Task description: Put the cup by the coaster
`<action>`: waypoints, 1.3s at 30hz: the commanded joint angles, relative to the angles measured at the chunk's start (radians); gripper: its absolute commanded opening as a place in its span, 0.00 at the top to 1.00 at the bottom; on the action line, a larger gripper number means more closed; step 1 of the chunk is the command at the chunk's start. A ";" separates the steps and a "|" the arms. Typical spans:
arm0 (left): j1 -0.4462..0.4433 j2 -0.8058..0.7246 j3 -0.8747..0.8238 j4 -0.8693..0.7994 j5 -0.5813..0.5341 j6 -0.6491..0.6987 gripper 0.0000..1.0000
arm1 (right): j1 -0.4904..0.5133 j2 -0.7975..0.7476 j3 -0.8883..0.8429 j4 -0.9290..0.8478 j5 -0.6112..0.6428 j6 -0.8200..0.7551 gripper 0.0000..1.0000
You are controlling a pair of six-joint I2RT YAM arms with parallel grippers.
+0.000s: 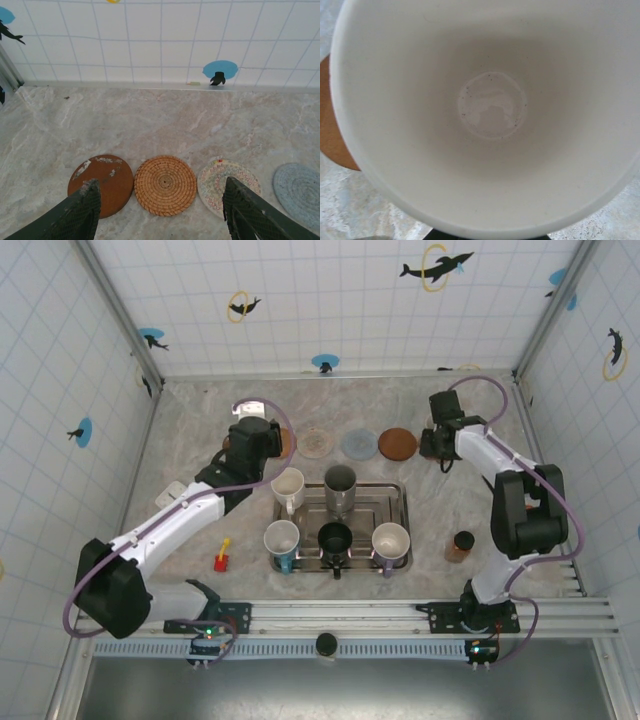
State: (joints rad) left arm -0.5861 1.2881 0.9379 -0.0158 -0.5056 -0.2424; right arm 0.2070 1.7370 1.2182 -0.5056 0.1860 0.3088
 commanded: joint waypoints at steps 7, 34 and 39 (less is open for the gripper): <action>0.025 -0.007 0.020 0.032 0.030 -0.005 0.35 | -0.021 0.013 0.084 0.075 0.018 -0.023 1.00; 0.041 -0.019 0.007 0.030 0.030 -0.011 0.35 | -0.063 0.058 0.097 0.089 -0.013 -0.030 1.00; 0.042 -0.016 0.009 0.031 0.030 -0.011 0.35 | -0.067 0.061 0.100 0.089 -0.015 -0.032 1.00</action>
State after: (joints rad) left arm -0.5541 1.2884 0.9379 -0.0090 -0.4793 -0.2428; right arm 0.1482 1.7977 1.2556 -0.4808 0.1604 0.2855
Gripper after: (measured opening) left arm 0.647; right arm 0.149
